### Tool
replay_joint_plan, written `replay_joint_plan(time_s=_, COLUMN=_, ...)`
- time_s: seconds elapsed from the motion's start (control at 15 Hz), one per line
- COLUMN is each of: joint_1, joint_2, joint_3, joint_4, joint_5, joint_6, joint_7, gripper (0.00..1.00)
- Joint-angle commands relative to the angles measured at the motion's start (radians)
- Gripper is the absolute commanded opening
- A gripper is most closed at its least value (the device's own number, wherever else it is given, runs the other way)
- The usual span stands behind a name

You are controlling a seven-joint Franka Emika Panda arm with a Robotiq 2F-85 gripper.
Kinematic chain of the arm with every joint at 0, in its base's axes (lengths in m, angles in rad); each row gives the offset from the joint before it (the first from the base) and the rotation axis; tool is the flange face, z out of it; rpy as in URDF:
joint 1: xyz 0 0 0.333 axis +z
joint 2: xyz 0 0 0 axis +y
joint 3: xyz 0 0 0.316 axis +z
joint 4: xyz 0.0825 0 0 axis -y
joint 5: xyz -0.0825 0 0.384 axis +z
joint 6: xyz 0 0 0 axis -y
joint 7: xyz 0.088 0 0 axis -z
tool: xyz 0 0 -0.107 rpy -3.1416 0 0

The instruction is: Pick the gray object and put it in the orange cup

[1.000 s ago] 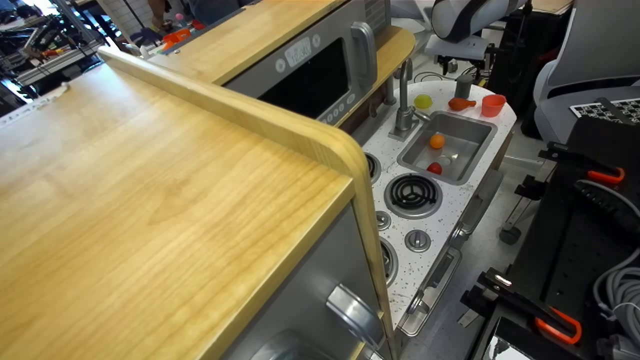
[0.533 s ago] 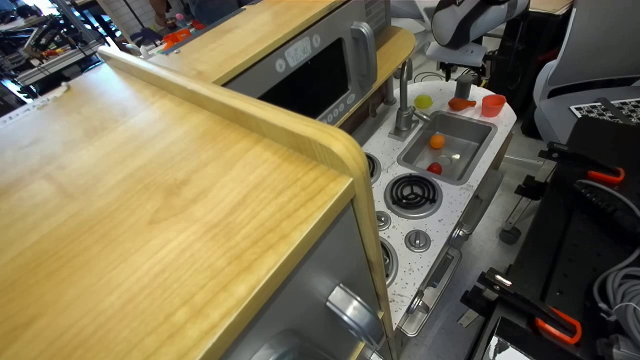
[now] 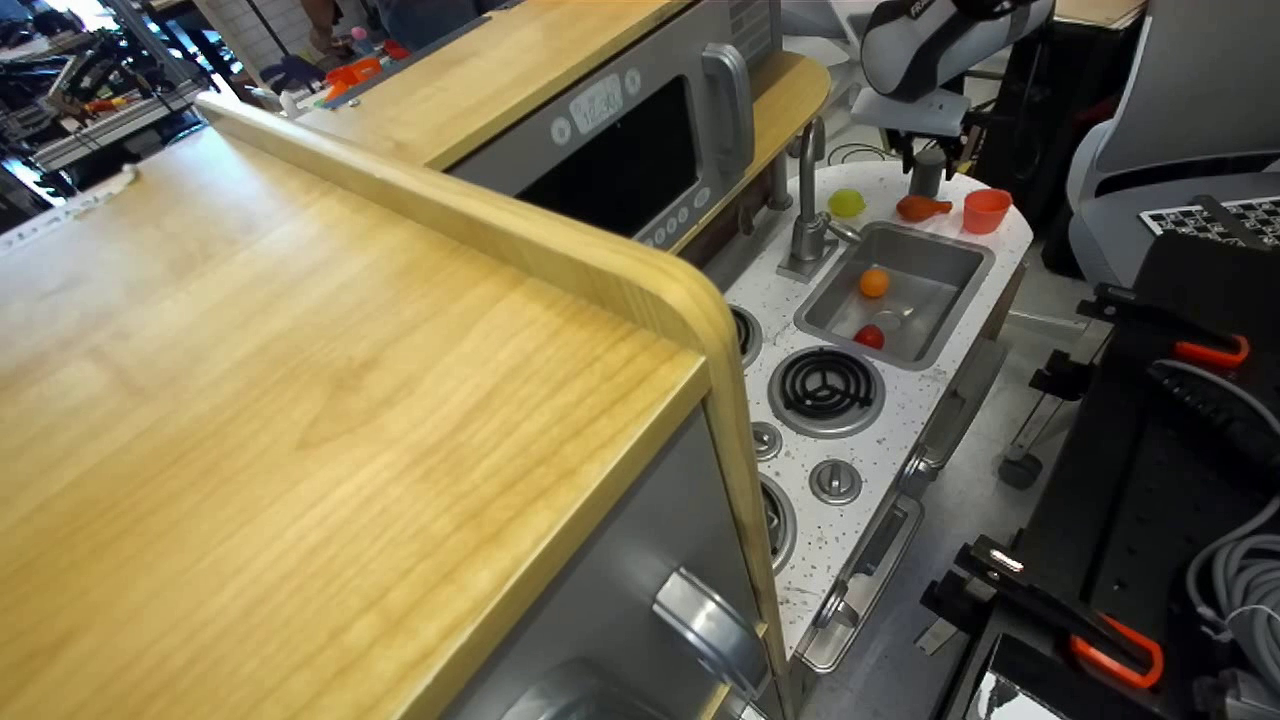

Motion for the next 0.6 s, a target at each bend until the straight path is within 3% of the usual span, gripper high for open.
replay_joint_plan(time_s=0.0, joint_1=-0.014, joint_2=0.052, joint_3=-0.01, joint_4=0.095, joint_5=-0.024, joint_6=-0.047, joint_7=0.04, gripper=0.34)
replay_joint_plan(time_s=0.13, joint_1=-0.017, joint_2=0.056, joint_3=-0.007, joint_4=0.105, joint_5=-0.025, joint_6=-0.055, joint_7=0.039, gripper=0.21)
replay_joint_plan(time_s=0.4, joint_1=-0.016, joint_2=0.052, joint_3=0.001, joint_4=0.113, joint_5=-0.03, joint_6=-0.061, joint_7=0.021, gripper=0.2)
replay_joint_plan(time_s=0.53, joint_1=0.001, joint_2=0.01, joint_3=0.002, joint_4=0.061, joint_5=-0.011, joint_6=-0.035, joint_7=-0.011, gripper=0.2)
